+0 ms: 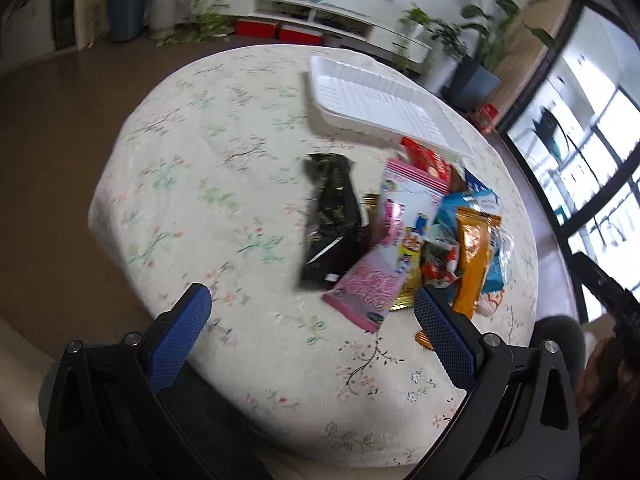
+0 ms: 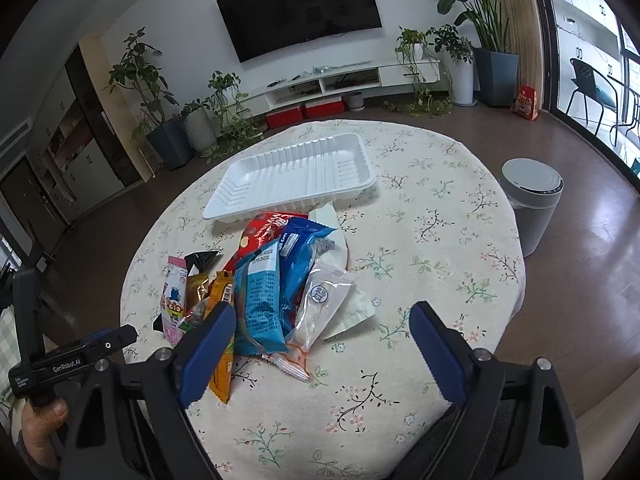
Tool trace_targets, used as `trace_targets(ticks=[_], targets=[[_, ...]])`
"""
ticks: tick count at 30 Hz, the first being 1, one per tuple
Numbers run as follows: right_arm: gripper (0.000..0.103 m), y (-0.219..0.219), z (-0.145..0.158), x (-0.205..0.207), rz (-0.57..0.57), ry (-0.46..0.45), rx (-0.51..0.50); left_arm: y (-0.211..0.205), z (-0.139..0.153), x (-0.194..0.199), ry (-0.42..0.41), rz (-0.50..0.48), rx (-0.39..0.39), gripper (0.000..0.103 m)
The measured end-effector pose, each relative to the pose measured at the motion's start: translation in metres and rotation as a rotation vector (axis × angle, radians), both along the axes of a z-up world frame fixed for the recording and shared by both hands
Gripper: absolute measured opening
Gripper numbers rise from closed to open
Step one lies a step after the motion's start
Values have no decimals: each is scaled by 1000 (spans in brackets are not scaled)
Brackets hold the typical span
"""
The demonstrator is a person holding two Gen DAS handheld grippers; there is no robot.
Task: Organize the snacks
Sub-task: 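Grasp the pink packet with the left tool while the right tool grasps the orange bar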
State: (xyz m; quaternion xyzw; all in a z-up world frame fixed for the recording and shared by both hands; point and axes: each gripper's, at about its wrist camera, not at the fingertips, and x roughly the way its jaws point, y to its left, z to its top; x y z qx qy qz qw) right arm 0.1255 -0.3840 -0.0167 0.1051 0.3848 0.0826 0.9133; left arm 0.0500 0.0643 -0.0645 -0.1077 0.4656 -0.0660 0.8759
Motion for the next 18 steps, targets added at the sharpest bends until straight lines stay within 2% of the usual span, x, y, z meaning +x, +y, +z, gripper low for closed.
trace_targets(ticks=[7, 13, 15, 18], targets=[[86, -2, -17, 12, 9, 51, -2, -41, -2, 20, -50, -163, 31, 101], [83, -6, -24, 18, 5, 63, -5, -55, -9, 38, -62, -239, 63, 75], [81, -6, -27, 21, 9, 70, -8, -54, -13, 42, -42, -260, 68, 60], [80, -4, -30, 22, 18, 75, 0, -58, -13, 44, -46, -301, 45, 48]])
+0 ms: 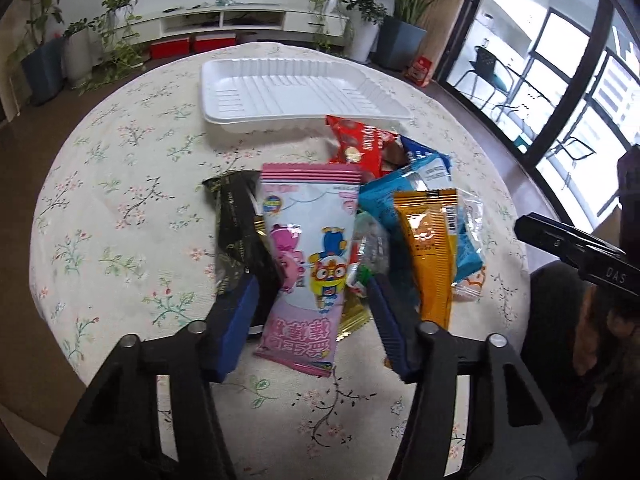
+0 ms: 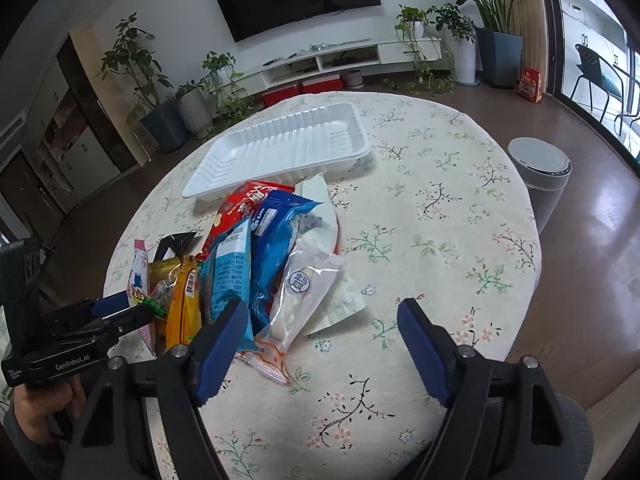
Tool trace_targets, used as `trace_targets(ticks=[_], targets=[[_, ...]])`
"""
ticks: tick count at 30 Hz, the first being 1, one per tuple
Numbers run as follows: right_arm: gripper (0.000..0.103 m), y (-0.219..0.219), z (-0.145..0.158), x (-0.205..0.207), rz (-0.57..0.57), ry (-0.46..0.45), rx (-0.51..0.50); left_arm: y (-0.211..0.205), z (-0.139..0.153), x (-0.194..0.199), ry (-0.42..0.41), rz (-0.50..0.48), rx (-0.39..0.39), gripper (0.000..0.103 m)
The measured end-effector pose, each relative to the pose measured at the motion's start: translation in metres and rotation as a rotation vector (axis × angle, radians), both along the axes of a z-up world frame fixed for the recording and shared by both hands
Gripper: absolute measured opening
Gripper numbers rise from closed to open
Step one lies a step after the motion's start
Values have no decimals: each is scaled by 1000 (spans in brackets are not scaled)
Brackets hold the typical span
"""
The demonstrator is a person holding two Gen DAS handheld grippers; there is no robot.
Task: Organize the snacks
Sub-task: 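Grasp the pink packet with the left tool while the right tool grasps the orange bar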
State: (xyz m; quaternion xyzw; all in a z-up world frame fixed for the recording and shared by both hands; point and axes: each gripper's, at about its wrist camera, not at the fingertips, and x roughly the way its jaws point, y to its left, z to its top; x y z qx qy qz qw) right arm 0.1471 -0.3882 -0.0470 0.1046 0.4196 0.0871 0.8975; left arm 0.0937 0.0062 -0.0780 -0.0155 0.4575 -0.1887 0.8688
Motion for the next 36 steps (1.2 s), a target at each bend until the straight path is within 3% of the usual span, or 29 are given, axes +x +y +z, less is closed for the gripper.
trace_targets(ticks=[7, 10, 22, 25, 29, 36], targets=[[80, 4, -4, 2, 14, 11, 4, -7, -1, 4, 9, -43, -17, 45], [80, 4, -5, 2, 20, 14, 8, -4, -1, 4, 16, -53, -42, 37], [77, 23, 3, 1, 90, 4, 5, 0, -2, -9, 63, -90, -8, 37], [73, 36, 7, 0, 135, 6, 11, 4, -5, -10, 66, -88, -18, 37], [67, 68, 8, -4, 231, 21, 4, 8, -10, -7, 86, -79, -34, 27], [60, 94, -3, 2, 257, 81, -7, 14, -13, -2, 88, -60, -55, 18]])
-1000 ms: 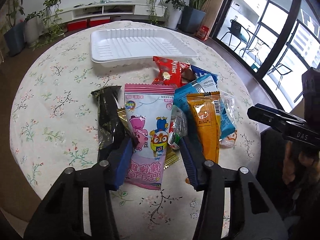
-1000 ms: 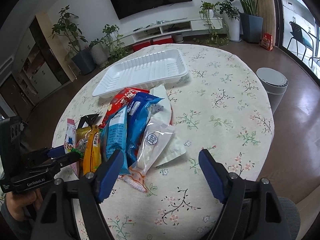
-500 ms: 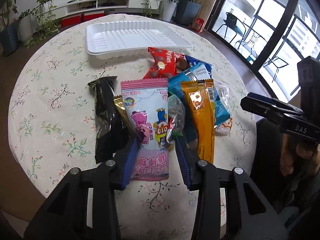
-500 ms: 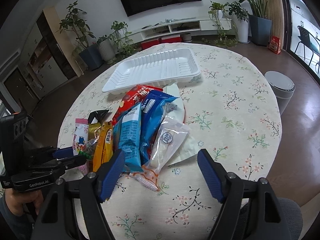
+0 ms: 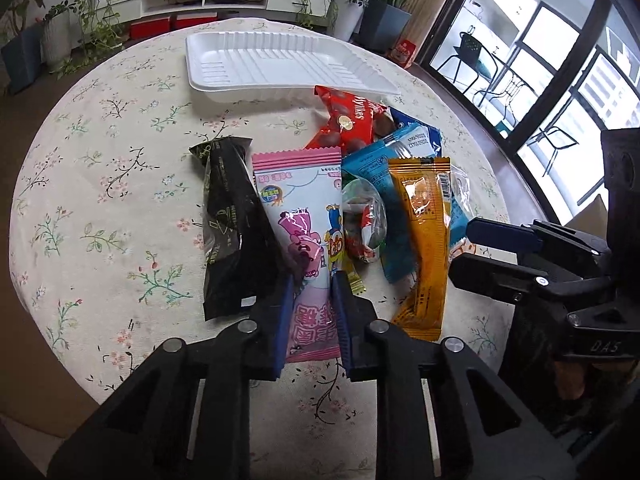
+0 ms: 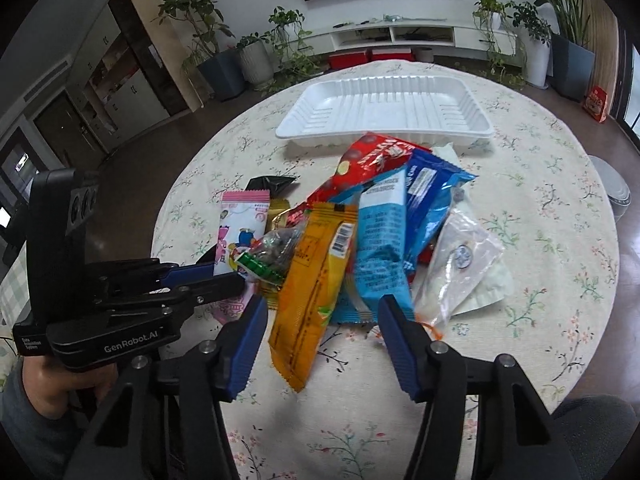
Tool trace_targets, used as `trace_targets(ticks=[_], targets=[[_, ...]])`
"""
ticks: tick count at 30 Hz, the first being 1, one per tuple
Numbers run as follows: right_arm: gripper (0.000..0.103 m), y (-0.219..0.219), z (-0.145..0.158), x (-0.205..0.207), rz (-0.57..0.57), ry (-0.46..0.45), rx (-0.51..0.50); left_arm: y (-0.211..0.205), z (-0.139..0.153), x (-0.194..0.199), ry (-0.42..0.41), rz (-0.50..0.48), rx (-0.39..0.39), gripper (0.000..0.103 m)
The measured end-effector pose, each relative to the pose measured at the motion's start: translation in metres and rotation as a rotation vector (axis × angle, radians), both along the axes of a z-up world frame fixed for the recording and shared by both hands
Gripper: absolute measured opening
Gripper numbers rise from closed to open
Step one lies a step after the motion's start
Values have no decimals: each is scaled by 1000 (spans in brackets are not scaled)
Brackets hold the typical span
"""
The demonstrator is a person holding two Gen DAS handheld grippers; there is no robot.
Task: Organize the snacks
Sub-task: 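Grasp the pink packet with the left tool while the right tool grasps the orange bar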
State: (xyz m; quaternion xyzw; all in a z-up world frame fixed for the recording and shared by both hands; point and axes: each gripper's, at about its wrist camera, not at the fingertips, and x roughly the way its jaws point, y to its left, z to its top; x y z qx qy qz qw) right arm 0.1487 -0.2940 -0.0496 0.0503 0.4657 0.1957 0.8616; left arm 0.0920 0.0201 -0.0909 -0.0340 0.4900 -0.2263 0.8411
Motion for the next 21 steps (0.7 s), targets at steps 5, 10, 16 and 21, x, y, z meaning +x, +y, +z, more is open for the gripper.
trace_targets(ticks=[5, 10, 16, 21], targets=[[60, 10, -4, 7, -7, 30, -26, 9, 0, -3, -5, 9, -26, 15], [54, 19, -13, 13, 0, 66, -34, 18, 5, -10, -16, 4, -76, 14], [36, 17, -26, 19, -3, 128, 5, 20, 1, -11, 11, 4, -69, 14], [27, 18, -23, 15, 6, 106, 18, 14, 0, -8, 36, 3, -70, 15]])
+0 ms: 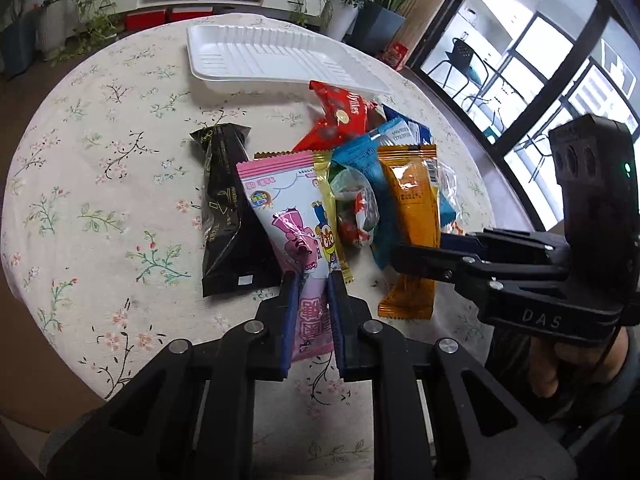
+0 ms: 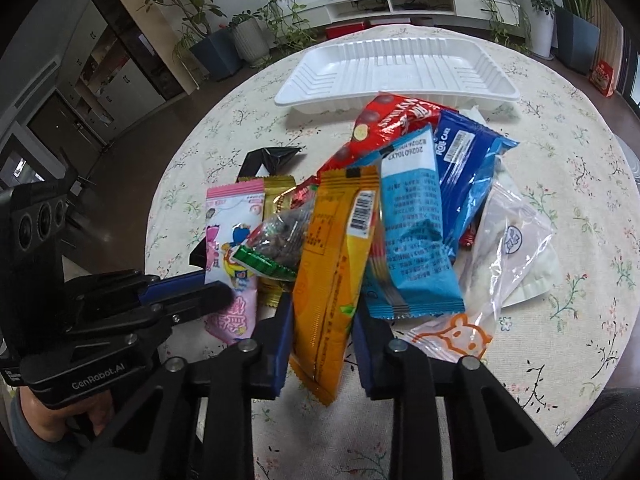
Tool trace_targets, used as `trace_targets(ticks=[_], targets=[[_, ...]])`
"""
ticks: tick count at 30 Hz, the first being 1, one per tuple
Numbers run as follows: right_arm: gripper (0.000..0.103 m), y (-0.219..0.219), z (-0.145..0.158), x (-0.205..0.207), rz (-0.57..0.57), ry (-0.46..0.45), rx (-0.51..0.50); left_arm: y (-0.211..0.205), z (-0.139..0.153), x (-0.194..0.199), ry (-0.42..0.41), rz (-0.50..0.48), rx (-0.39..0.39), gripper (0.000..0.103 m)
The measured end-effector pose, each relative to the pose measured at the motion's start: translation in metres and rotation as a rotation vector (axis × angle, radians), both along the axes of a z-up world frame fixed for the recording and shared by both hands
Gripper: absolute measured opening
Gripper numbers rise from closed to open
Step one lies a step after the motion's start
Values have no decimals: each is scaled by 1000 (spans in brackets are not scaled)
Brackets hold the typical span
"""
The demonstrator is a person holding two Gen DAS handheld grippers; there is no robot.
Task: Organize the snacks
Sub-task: 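Place the pink packet in the white tray with the left tool while the right tool places the orange bar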
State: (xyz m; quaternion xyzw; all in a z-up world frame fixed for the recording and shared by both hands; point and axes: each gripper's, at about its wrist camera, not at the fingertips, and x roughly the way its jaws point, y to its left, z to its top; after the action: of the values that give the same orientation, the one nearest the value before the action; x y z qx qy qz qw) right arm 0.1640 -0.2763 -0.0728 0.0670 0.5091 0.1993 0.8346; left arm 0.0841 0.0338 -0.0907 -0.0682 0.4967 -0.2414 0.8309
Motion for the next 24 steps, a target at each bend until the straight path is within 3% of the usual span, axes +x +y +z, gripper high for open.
trace_targets(ticks=[4, 11, 16, 18, 24], targets=[[24, -2, 3, -4, 7, -18, 13, 3, -3, 7, 47, 45, -23, 18], [23, -8, 1, -6, 19, -9, 48, -15, -12, 13, 117, 29, 43, 28], [23, -12, 0, -7, 19, -14, 68, -16, -4, 12, 66, 70, 30, 27], [23, -13, -1, -7, 18, -17, 76, -18, -2, 10, 37, 61, 54, 20], [23, -14, 1, -11, 30, -32, 87, -17, -1, 3, 7, 62, 42, 18]])
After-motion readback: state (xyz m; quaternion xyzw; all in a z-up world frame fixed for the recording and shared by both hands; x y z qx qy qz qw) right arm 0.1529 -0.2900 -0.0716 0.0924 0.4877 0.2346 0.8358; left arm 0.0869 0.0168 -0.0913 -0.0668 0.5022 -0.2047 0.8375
